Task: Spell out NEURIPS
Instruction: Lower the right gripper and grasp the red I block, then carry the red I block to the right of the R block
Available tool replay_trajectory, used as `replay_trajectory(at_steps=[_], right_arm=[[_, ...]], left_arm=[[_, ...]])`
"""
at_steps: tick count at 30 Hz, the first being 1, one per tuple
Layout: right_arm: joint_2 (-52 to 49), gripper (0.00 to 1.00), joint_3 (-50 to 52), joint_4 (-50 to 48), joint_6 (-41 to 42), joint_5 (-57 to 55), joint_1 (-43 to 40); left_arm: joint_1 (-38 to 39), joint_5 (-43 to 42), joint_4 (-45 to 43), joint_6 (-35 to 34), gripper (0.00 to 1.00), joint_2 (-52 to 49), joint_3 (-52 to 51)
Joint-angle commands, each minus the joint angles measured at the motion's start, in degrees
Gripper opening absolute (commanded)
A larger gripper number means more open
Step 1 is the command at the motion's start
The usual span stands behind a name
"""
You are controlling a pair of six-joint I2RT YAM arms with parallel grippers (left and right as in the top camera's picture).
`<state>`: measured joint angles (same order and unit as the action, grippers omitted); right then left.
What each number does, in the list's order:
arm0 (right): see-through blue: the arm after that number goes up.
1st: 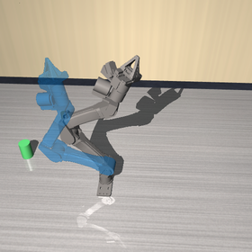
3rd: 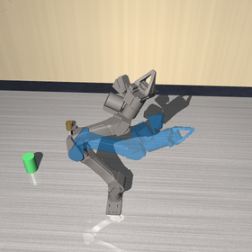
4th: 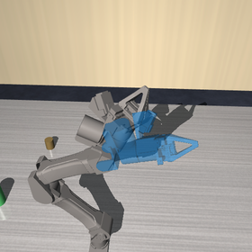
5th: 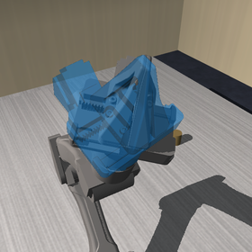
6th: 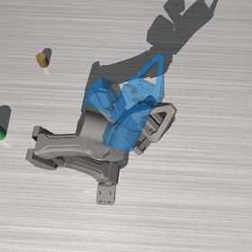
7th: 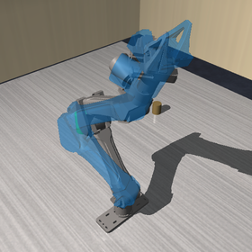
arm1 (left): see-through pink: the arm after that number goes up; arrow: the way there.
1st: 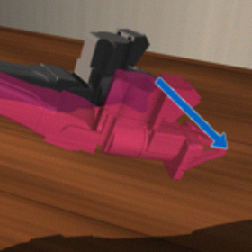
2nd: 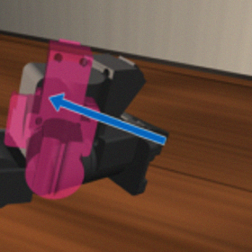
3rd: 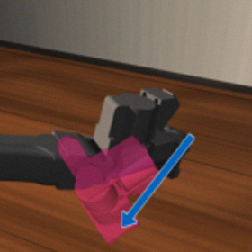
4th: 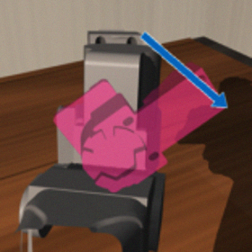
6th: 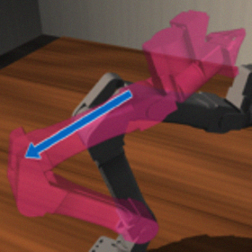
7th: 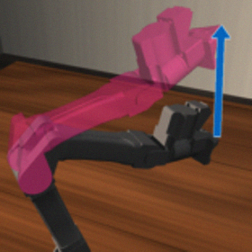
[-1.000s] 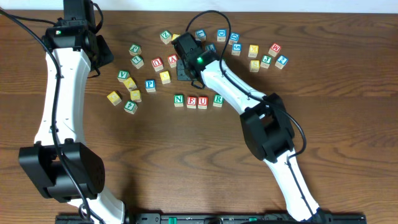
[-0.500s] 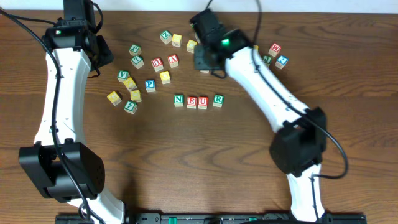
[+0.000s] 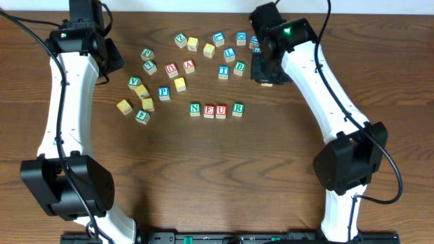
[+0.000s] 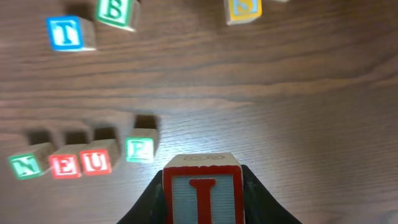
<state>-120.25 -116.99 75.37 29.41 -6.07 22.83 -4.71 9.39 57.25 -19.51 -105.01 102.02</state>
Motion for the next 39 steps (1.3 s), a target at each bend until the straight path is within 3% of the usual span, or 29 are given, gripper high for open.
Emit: replay_trajectory(at_steps=[1,15,39], right_arm=[[0.83,0.21,4.48,-0.85,-0.72,-0.07,0.09],[0.81,0.23,19.34,-11.04,0.9,5.46,0.15],[0.72,0.29,30.4,-27.47,2.49,6.99,2.34]], left_arm=[[0.0,0.74,0.28,-0.48,0.48,-0.55,-0.59],[0.02,0.74,0.11,-0.48,0.48,-0.55,-0.59],[0.02,0.74,-0.35,-0.5,0.49,-0.55,-0.59]])
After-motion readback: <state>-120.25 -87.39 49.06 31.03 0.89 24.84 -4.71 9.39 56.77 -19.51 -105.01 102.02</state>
